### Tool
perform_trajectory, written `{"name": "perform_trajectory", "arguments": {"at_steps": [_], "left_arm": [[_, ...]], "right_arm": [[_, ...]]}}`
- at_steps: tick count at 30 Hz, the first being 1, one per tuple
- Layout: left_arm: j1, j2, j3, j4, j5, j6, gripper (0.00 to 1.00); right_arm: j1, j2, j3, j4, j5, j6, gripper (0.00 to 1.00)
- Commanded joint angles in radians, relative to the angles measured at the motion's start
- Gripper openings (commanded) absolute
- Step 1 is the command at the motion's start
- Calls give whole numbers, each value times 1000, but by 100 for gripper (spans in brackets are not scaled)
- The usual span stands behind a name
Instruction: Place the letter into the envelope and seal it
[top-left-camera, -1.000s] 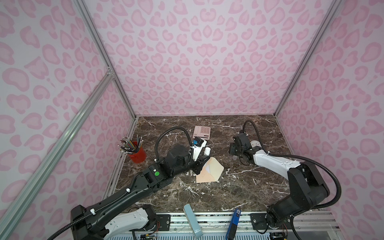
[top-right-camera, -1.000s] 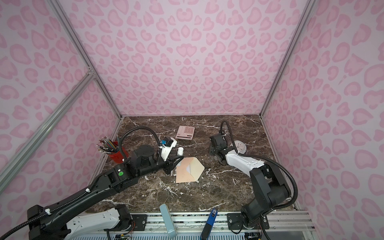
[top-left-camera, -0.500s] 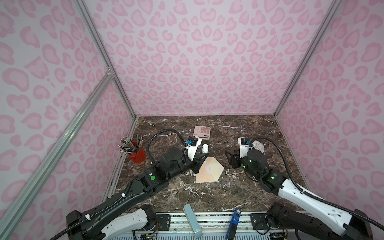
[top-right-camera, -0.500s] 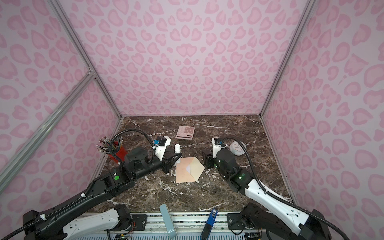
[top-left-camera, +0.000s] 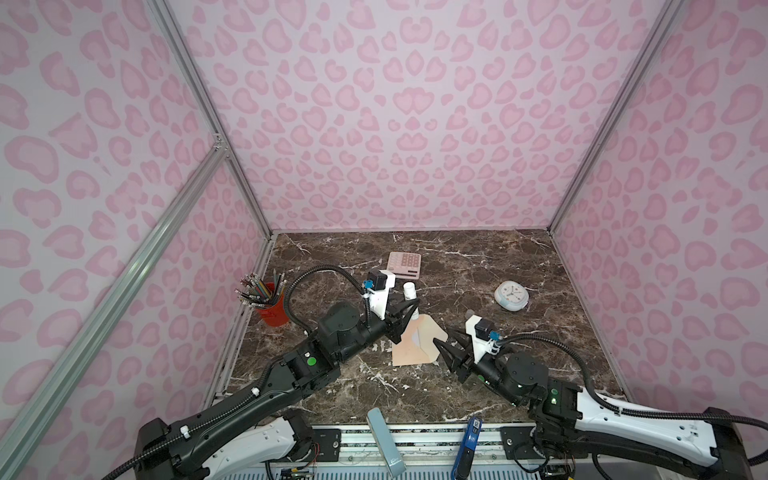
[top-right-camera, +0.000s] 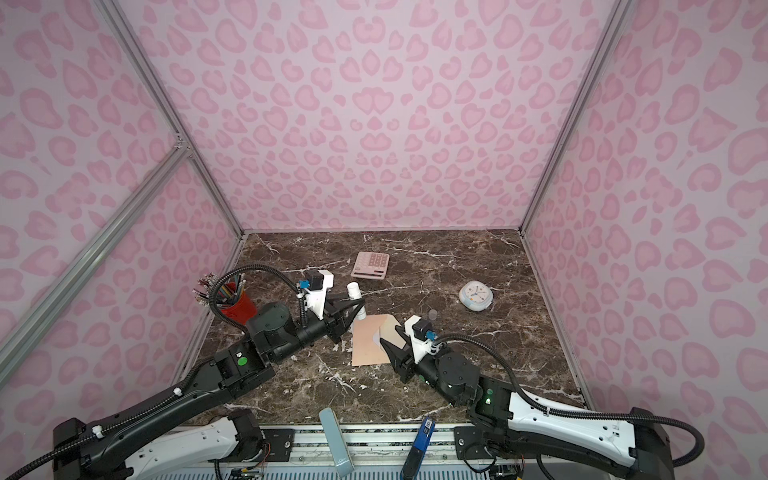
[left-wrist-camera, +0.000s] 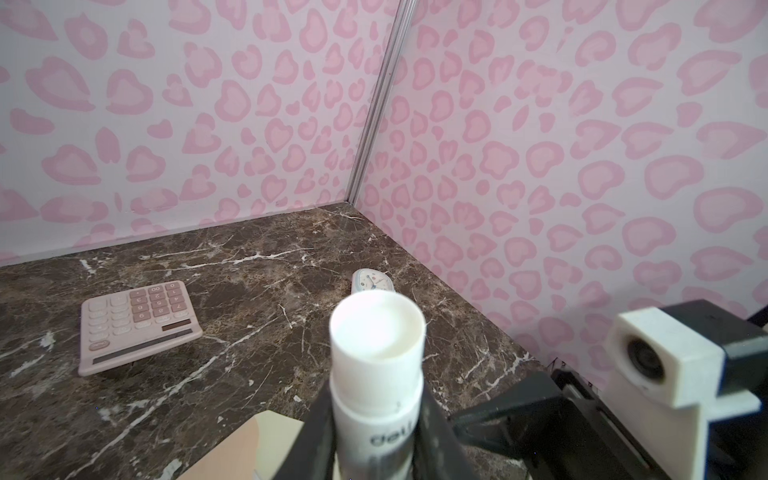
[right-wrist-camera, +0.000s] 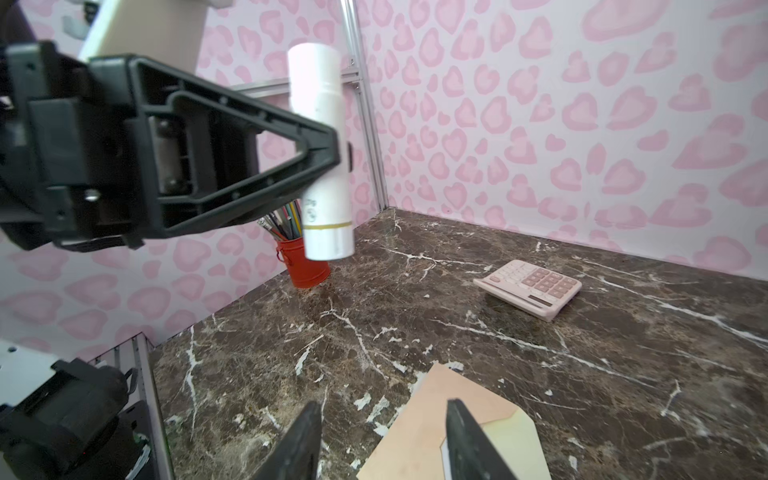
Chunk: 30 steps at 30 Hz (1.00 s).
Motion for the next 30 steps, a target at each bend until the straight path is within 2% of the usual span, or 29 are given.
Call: {"name": "perform_trajectory", "arguments": {"at_steps": [1,6,9,14,20,26,30], "left_arm": [[-17,11,-20,152,-106,-64,7],[-91,66,19,138,-316,-56,7],[-99,90,24,148,-359,-79,8],[-101,109,40,127,-382,-105,8],[-102,98,45,112,-390,-111,8],[-102,105,60,104,-379,-116,8],[-102,116,68,102,-367,-125,8]], "right_arm": [[75,47,-17,165,211,-149,53],[117,180,-22,390,348,-305,56],[113,269,-6,506,378,-381,57],[77,370,34,598,361,-420,56],[11,418,91,572,266,-387,48],[-3,455,141,534,206,-376,49],[-6,481,154,539,211,-367,51]]}}
